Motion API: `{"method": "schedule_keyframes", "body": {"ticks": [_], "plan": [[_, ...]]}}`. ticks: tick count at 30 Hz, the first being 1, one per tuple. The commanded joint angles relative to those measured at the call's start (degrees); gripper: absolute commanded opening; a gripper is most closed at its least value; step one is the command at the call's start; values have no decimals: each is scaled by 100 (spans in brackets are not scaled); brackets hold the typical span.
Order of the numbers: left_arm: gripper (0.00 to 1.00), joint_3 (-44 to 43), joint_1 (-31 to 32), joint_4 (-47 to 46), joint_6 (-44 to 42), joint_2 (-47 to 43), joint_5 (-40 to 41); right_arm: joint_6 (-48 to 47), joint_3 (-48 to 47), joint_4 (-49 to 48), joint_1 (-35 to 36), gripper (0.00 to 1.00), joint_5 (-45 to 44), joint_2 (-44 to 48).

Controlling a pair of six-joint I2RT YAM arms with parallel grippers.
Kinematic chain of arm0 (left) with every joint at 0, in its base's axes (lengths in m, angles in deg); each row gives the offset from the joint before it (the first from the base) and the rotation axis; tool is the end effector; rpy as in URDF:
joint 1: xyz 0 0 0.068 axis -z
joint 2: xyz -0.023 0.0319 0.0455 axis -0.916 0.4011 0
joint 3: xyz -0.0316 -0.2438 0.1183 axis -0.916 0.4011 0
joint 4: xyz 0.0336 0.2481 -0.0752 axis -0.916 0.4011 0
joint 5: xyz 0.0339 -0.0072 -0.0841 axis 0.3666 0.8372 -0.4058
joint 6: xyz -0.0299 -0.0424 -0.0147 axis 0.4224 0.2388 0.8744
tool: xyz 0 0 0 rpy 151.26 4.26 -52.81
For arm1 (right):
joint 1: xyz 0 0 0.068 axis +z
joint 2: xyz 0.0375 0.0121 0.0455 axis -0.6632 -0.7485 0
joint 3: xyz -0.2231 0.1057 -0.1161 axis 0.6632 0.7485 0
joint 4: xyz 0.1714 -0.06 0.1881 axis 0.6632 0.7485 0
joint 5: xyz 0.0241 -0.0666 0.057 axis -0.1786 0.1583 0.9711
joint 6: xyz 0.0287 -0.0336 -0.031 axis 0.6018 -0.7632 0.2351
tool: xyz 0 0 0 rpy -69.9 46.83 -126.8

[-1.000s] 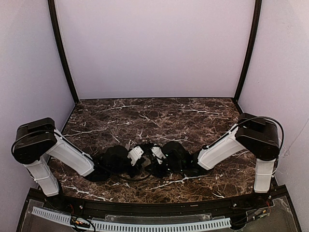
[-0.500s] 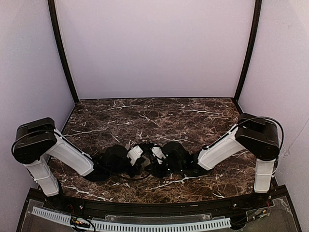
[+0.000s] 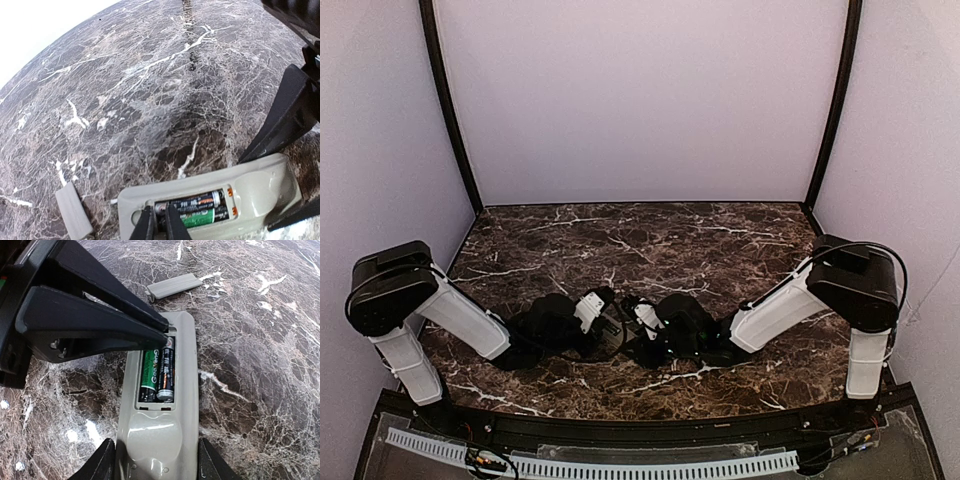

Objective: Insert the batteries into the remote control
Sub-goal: Press the battery in the battery compartment, then adjust the remote control without the battery cover at the center of the board.

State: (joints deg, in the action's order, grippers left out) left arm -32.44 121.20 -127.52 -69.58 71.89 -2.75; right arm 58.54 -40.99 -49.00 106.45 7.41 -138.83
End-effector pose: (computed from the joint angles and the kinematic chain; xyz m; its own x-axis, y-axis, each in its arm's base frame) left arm 0.1768 -0.2362 0.1162 -0.2037 0.4078 -0.8901 0.6819 0.7115 0.1699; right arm 0.1605 0.3391 0.1018 -0.4618 -0.3867 -0.7983 -0.7984 0.5733 0.1841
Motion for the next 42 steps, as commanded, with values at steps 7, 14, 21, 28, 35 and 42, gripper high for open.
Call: {"method": "schedule_keyframes", "body": {"ticks": [7, 14, 21, 28, 35, 42], "plan": [[31, -343, -52, 1813, 51, -1627, -315, -150, 341, 1499, 37, 8, -214, -199], [50, -953, -579, 3123, 622, -1940, -323, -350, 556, 1731, -62, 60, -367, 310], [59, -1705, -900, 3860, 800, -1375, -526, -417, 790, 1990, -285, 79, -302, 715], [59, -1989, -1207, 4218, 1142, -1085, -418, -463, 734, 2168, -818, 79, -220, 824], [58, -1987, -1429, 5039, 1483, -1142, -306, -703, 199, 2203, -971, 79, 6, 421], [58, -1949, -1500, 5529, 1756, -1001, -390, -819, -57, 2176, -1118, 79, 229, 278]]}}
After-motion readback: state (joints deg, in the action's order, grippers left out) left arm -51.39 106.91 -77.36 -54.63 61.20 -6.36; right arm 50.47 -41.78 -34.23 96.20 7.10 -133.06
